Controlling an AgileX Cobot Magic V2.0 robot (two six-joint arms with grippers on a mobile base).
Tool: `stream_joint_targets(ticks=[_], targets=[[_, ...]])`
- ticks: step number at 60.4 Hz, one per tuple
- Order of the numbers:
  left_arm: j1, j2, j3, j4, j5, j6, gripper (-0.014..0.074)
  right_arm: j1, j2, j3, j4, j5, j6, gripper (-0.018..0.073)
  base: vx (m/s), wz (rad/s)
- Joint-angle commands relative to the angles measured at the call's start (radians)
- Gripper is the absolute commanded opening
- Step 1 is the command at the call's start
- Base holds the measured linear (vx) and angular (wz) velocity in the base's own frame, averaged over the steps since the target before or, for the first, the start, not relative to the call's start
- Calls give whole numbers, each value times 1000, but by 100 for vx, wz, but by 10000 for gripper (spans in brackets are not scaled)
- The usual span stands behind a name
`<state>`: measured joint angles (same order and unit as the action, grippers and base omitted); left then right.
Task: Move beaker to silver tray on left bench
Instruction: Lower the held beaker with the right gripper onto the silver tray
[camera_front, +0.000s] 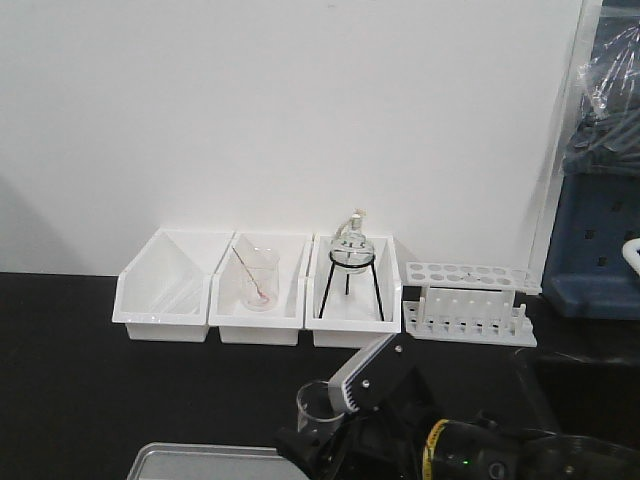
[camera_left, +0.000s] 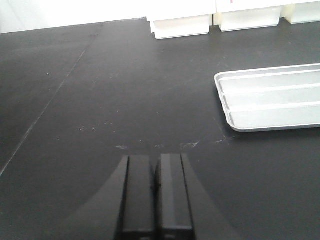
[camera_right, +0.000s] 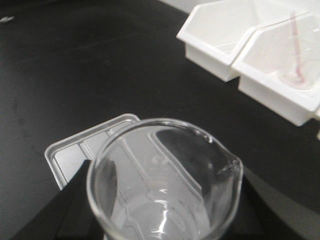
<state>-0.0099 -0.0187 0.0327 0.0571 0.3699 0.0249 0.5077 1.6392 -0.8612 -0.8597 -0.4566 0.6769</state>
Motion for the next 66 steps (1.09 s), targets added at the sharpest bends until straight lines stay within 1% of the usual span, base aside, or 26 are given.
stream_joint_targets(ticks=[1,5,20,28,41,48,58,66], targets=[[-5,-6,20,-3,-75,-1,1,1,53,-85,69,-126,-72,-11,0,0],[-5,-6,20,-3,-75,-1,1,1,115,-132,85,-142,-78,-11,0,0],[-5,-6,20,-3,-75,-1,1,1,322,-319,84,-149,-73,-11,0,0],[-5,-6,20,-3,-75,-1,1,9,406,-385,77,-146,-67,-11,0,0],[-5,-6,20,-3,-75,-1,1,70,478,-398,54,-135,-67,-11,0,0],[-5,-6,20,-3,-75,-1,1,87,506,-398,57,-137,-69,-8,0,0],[-5,-6,20,-3,-75,-1,1,91,514,-398,90,-77,-69,9,0,0],[-5,-6,20,-3,-75,-1,1,91,514,-398,132,-52,-69,59,0,0]])
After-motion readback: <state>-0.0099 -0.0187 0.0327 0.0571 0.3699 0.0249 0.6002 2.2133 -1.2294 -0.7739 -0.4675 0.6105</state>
